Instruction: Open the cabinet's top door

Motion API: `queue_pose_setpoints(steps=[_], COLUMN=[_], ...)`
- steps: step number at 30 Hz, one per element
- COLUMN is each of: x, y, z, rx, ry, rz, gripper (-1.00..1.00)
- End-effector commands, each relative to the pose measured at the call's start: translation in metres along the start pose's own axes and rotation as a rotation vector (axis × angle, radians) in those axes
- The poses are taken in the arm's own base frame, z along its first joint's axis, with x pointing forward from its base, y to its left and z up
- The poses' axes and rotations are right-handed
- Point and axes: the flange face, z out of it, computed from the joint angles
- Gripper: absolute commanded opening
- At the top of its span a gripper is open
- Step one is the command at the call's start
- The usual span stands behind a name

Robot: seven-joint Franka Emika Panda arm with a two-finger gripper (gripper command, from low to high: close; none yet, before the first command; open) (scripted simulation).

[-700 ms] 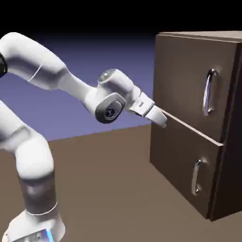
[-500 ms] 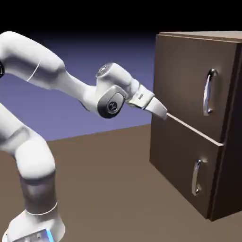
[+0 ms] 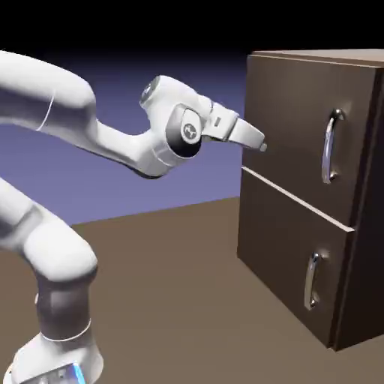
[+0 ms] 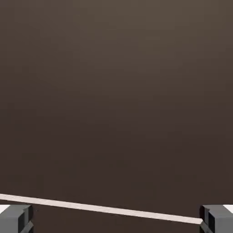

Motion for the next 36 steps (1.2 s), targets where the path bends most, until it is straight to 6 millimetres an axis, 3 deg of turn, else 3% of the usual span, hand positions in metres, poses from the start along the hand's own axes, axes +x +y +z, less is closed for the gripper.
queue_pose_setpoints(steps=[1,10,19,27,36], x=[0.002,0.023,0.044,0.061,0.077], y=[-0.001,0.003,0.022,0.051,0.092], z=[-0.002,-0.016,-0.018,-0.008,0.017], rx=[0.009,0.085,0.157,0.215,0.275], ry=[0.01,0.102,0.19,0.259,0.319], rz=[0.0,0.004,0.022,0.044,0.07], gripper=[0.0,0.0,0.0,0.0,0.0])
